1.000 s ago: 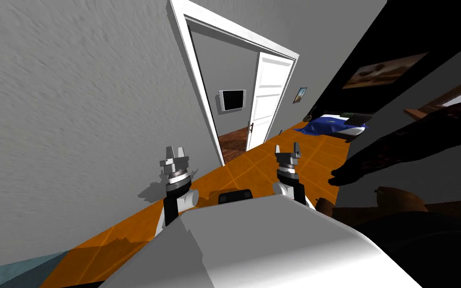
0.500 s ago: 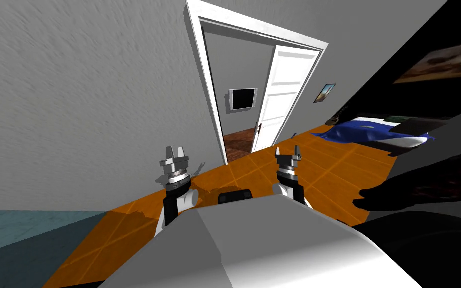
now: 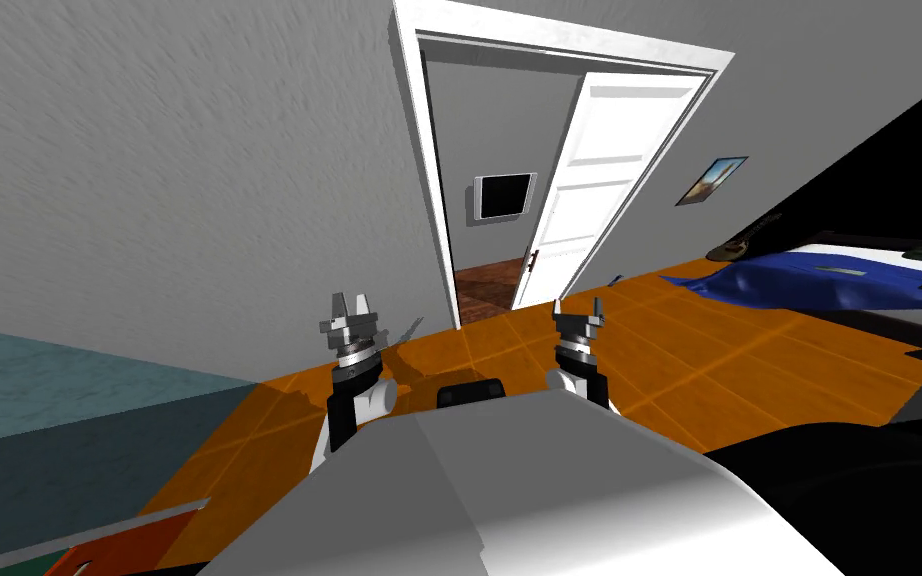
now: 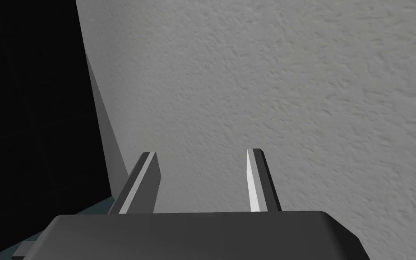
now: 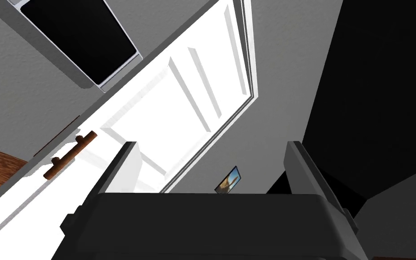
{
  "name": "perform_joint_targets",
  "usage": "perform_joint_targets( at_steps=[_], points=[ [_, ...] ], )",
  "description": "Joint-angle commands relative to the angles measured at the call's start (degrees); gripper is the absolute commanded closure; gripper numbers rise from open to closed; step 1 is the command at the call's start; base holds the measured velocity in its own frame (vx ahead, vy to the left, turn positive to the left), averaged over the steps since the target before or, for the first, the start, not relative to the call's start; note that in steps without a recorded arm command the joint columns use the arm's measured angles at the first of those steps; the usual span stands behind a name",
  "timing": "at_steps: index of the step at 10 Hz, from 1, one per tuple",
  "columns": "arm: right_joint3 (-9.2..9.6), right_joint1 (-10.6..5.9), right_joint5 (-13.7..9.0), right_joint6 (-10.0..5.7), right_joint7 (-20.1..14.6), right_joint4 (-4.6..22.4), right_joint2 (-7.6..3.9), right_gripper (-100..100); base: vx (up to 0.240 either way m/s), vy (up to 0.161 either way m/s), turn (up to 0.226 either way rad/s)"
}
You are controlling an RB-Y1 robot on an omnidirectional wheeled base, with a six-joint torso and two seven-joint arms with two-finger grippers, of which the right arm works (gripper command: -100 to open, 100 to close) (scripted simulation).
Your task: Push the door open
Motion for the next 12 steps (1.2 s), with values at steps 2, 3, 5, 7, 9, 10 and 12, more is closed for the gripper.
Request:
perform_joint_targets(
  at_steps=[2, 3, 5, 7, 9, 10, 12],
  points=[
    [0.00, -0.08, -2.16, -1.08, -2.11, 2.10, -0.07, -100, 0.050, -0.141, 0.285],
    [-0.01, -0.09, -2.75, -1.39, -2.69, 2.69, -0.11, -100, 0.016, -0.139, 0.305],
    [-0.04, -0.13, -4.52, -2.31, -4.42, 4.45, -0.23, -100, 0.020, -0.153, 0.285],
    [-0.08, -0.17, -6.34, -3.26, -6.21, 6.26, -0.27, -100, 0.030, -0.157, 0.316],
    [-0.11, -0.20, -8.16, -4.21, -7.99, 8.07, -0.31, -100, 0.018, -0.193, 0.341],
    [-0.12, -0.22, -8.77, -4.53, -8.58, 8.67, -0.32, -100, 0.014, -0.187, 0.223],
    [-0.16, -0.25, -10.59, -5.48, -10.37, 10.48, -0.35, -100, -0.020, -0.183, 0.281]
  ],
)
